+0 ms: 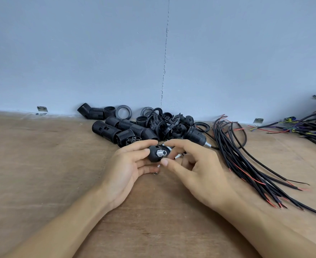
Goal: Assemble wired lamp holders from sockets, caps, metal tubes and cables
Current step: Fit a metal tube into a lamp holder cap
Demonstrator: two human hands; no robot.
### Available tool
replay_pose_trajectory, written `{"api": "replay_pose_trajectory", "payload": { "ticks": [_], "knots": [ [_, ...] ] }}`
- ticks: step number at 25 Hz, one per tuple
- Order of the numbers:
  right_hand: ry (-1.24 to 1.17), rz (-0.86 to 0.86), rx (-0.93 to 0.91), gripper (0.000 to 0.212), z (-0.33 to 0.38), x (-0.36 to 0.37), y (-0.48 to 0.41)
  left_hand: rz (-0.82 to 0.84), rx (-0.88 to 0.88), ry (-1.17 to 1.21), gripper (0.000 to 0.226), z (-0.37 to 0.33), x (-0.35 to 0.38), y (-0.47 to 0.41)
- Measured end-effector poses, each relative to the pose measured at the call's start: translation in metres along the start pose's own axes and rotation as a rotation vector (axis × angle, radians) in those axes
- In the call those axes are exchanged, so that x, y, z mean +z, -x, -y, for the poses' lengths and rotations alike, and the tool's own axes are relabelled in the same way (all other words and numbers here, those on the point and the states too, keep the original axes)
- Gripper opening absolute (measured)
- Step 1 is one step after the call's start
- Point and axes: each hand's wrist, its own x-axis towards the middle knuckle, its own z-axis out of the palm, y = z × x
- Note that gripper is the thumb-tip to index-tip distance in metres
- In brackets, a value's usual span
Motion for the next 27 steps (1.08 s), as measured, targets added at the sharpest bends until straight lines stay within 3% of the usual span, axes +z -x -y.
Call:
{"api": "replay_pose_trajectory", "payload": {
  "ticks": [4, 5, 7, 9, 11, 14, 19, 23, 27],
  "knots": [
    [0.076, -0.061, -0.026, 0.005, -0.0024, -0.0013, -0.0003, -0.02, 0.042, -0.055, 0.024, 0.0021, 0.0, 0.0013],
    [0.09, -0.062, 0.003, 0.008, -0.0026, -0.0018, -0.0008, -0.018, 0.06, -0.073, 0.02, 0.0022, 0.0005, 0.002],
    [0.139, -0.029, 0.095, 0.042, -0.0056, -0.002, -0.0014, -0.008, 0.091, -0.12, 0.02, 0.0027, 0.0025, 0.0039],
    [0.161, 0.015, 0.197, 0.061, -0.0042, -0.0026, -0.0028, -0.021, 0.095, -0.146, 0.021, 0.0031, 0.0039, 0.0045],
    [0.08, 0.015, 0.199, 0.05, -0.003, -0.004, -0.0024, -0.048, 0.091, -0.125, 0.019, 0.0036, 0.0044, 0.0035],
    [-0.041, 0.048, 0.163, 0.013, -0.0021, -0.0045, -0.004, -0.071, 0.08, -0.089, 0.015, 0.0023, 0.0045, 0.0029],
    [-0.034, 0.042, 0.145, 0.006, -0.0014, -0.0051, -0.0037, -0.037, 0.066, -0.083, 0.022, 0.0003, 0.0033, 0.0035],
    [0.043, 0.092, 0.218, 0.044, -0.0045, -0.0052, -0.006, -0.014, 0.094, -0.149, 0.025, 0.0017, 0.004, 0.005],
    [0.066, 0.064, 0.241, 0.056, -0.0053, -0.0021, -0.0059, -0.012, 0.108, -0.172, 0.024, 0.0014, 0.0064, 0.0059]
  ]
}}
